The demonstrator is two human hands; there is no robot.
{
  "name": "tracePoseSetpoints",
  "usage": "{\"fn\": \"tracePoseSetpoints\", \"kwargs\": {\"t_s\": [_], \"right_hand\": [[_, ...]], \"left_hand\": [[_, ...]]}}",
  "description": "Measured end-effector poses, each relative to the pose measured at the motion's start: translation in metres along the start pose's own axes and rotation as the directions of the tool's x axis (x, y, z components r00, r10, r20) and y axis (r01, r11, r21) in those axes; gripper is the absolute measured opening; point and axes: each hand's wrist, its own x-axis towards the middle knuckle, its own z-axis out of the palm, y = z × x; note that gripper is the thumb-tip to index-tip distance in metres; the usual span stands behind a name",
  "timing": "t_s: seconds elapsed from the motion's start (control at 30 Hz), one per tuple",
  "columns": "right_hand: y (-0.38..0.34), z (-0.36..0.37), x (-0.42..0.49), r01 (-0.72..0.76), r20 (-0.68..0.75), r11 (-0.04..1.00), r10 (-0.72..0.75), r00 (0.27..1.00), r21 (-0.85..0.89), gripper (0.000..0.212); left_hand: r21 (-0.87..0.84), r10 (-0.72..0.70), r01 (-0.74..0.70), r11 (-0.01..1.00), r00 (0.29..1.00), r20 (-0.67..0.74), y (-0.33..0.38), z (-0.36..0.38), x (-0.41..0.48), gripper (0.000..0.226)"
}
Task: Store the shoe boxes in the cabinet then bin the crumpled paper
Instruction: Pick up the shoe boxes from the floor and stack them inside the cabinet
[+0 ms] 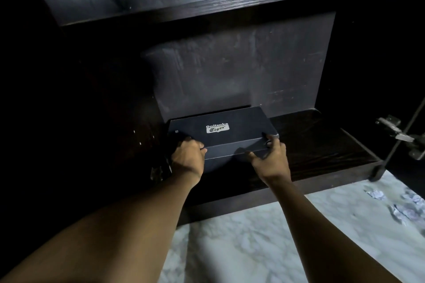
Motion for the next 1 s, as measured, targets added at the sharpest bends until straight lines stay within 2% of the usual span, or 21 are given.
{"fn": "tracePoseSetpoints", "kwargs": {"t_s": [0.13, 0.27, 0.4, 0.5, 0.6, 0.73, 0.83, 1.0], "right_hand": [[-0.005, 0.02, 0.016, -0.063, 0.116, 0.991, 0.049, 0.992, 0.119, 0.072], [0.016, 0.041, 0.041, -0.079, 0.161, 0.968, 0.041, 0.986, 0.238, 0.094], [-0.003, 0.031, 0.024, -0.092, 0.169, 0.973, 0.056, 0.984, 0.212, 0.07], [-0.014, 0.017, 0.006, -0.112, 0.174, 0.982, 0.085, 0.981, 0.152, 0.057], [-0.024, -0.007, -0.007, -0.054, 0.142, 0.997, 0.044, 0.989, 0.063, 0.059], [-0.037, -0.052, -0.026, 0.011, 0.062, 0.997, -0.006, 0.998, -0.082, 0.06], [-0.046, -0.086, -0.046, 0.034, 0.015, 0.987, -0.032, 0.999, -0.158, 0.055], [-0.062, -0.141, -0.085, 0.006, -0.103, 0.932, -0.046, 0.994, -0.361, 0.065]], "left_hand": [[-0.176, 0.005, 0.008, 0.984, 0.997, 0.071, -0.015, 0.008, 0.021, 0.033], [-0.209, 0.046, -0.02, 0.978, 0.991, 0.123, -0.025, 0.013, 0.032, 0.043], [-0.155, 0.052, -0.02, 0.988, 0.977, 0.209, -0.027, 0.011, 0.031, 0.053], [-0.074, 0.043, -0.025, 0.997, 0.969, 0.244, -0.018, 0.003, 0.023, 0.058], [-0.074, 0.067, -0.053, 0.996, 0.975, 0.214, -0.005, -0.013, 0.013, 0.045], [-0.056, 0.134, -0.125, 0.991, 0.969, 0.206, 0.027, -0.039, -0.005, 0.044], [-0.103, 0.202, -0.184, 0.978, 0.957, 0.207, 0.057, -0.056, -0.021, 0.039], [-0.267, 0.341, -0.279, 0.922, 0.914, 0.221, 0.108, -0.077, -0.057, 0.046]]}}
